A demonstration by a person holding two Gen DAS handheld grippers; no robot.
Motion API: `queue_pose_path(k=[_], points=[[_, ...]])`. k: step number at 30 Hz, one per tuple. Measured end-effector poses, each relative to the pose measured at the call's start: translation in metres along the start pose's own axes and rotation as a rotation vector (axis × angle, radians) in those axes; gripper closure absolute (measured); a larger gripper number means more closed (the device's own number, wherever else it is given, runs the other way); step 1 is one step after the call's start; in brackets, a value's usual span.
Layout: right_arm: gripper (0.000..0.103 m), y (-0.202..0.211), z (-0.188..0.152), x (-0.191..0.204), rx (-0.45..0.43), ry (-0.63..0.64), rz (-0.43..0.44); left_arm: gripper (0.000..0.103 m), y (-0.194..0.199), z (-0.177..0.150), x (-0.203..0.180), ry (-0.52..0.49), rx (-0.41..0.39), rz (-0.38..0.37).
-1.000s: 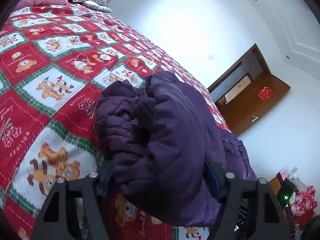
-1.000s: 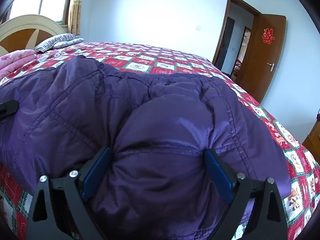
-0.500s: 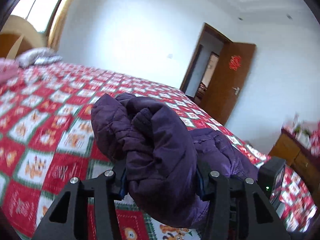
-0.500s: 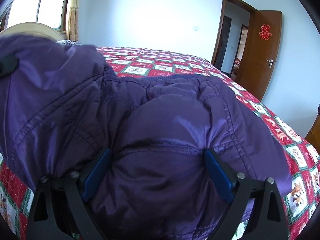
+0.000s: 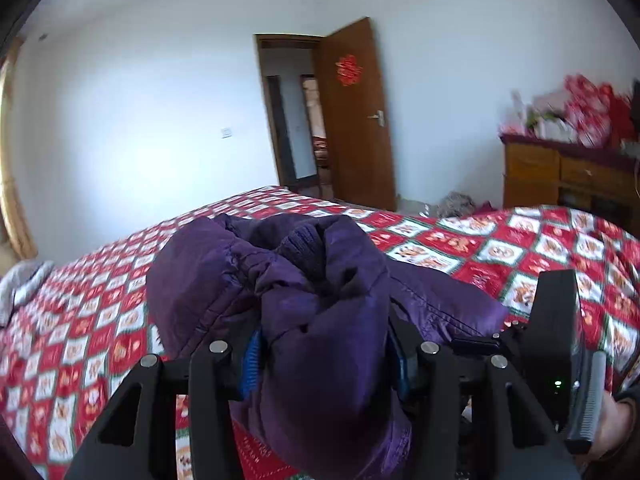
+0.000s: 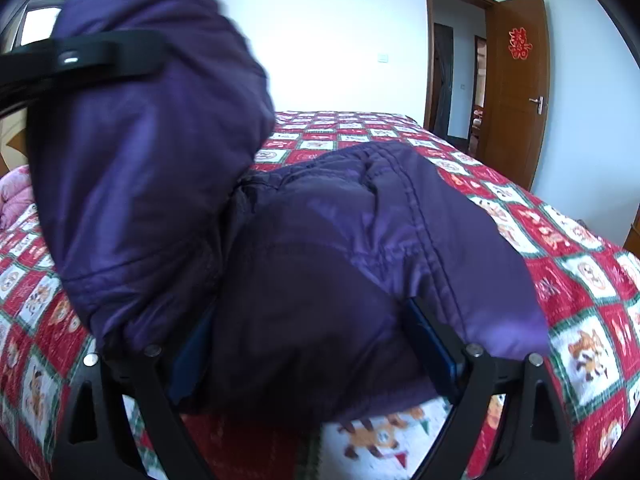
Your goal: Fold large clothes
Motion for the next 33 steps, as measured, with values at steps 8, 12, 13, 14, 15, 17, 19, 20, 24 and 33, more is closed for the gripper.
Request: queue_pose_path(k=[8, 12, 13, 14, 15, 17, 19, 20, 24, 33], points=[[0.013, 0.036, -0.009, -0.036, -0.044, -0.123, 0.071, 0.052, -0.021, 0.005, -0.052, -0.196, 0.023, -0.123], [0.013, 0.053, -0.017, -0.071, -0.080, -0.220, -0.044, 0.052, -0.032, 0.011, -0.056, -0.216, 0.034, -0.145], [0.012, 0.053, -0.019, -0.084, -0.061, -0.221, -0.139, 0.052, -0.034, 0.013, -0.057, -0.211, 0.037, -0.154], [0.012, 0.050, -0.021, -0.090, -0.035, -0.194, -0.198, 0.052, -0.037, 0.015, -0.057, -0.207, 0.040, -0.162], [0.012, 0.047, -0.022, -0.095, -0.009, -0.169, -0.238, 0.052, -0.039, 0.016, -0.059, -0.208, 0.042, -0.166], [0.005, 0.040, -0.026, -0.104, 0.026, -0.173, -0.250, 0.052, -0.047, 0.018, -0.069, -0.226, 0.052, -0.170], [0.002, 0.035, -0.030, -0.111, 0.055, -0.210, -0.241, 0.052, -0.054, 0.020, -0.083, -0.260, 0.058, -0.167], [0.002, 0.034, -0.032, -0.113, 0.061, -0.219, -0.229, 0.052, -0.058, 0.021, -0.089, -0.277, 0.062, -0.166], [0.003, 0.031, -0.045, -0.109, 0.104, -0.192, -0.205, 0.052, -0.070, 0.026, -0.104, -0.308, 0.069, -0.174], [0.021, 0.042, -0.056, -0.116, 0.094, -0.172, -0.215, 0.052, -0.069, 0.010, -0.137, -0.500, 0.041, -0.186]])
Point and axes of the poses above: each gripper's, at about its wrist camera, not at the fingertips, and y roughly against the way its jaws point, x to its left, z to its top, the point moved 4 cm from there along -y, roughly the way its jaws point, and after that the axes turned 5 degrees about z, right-handed, at the moved point
